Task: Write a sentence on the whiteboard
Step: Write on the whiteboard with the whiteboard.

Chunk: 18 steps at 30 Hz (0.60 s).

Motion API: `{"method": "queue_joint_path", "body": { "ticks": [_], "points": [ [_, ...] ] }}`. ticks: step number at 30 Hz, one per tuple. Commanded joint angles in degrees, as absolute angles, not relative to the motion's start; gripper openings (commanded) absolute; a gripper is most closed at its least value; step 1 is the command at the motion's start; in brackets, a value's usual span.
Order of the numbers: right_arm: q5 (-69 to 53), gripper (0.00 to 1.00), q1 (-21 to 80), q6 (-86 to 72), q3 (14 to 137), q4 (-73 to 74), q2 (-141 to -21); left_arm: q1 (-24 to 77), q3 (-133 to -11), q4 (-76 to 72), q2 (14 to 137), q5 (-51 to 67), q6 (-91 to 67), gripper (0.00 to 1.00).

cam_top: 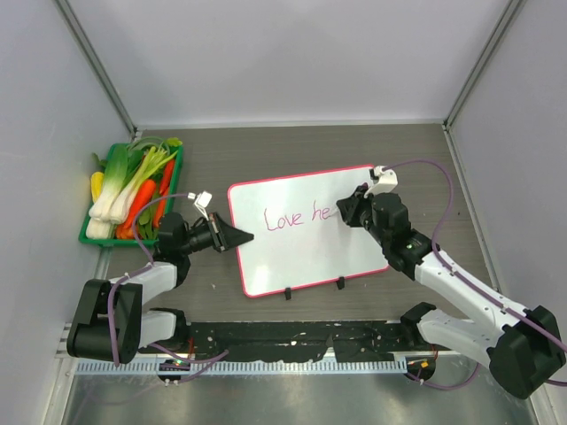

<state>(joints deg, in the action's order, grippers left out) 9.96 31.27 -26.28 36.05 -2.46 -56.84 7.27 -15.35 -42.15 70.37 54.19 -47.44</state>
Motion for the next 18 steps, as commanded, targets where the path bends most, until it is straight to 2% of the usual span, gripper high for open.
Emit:
{"method": "queue_joint_path", "body": {
  "ticks": [1, 7, 18],
  "points": [
    [11.52, 0.01, 31.03, -24.61, 37.18, -2.63, -54.06, 7.82, -15.56, -38.85, 71.01, 49.92, -40.69, 0.0],
    [12.04, 0.01, 31.03, -25.75, 36.3, -4.92, -49.75, 7.82, -15.73, -38.85, 71.1, 49.92, -40.69, 0.0],
    [11.51, 0.01, 29.09, -24.87, 37.18, -5.89, -53.79, 7.82, -15.73, -38.58, 70.66, 49.84, -40.52, 0.0]
  ]
}}
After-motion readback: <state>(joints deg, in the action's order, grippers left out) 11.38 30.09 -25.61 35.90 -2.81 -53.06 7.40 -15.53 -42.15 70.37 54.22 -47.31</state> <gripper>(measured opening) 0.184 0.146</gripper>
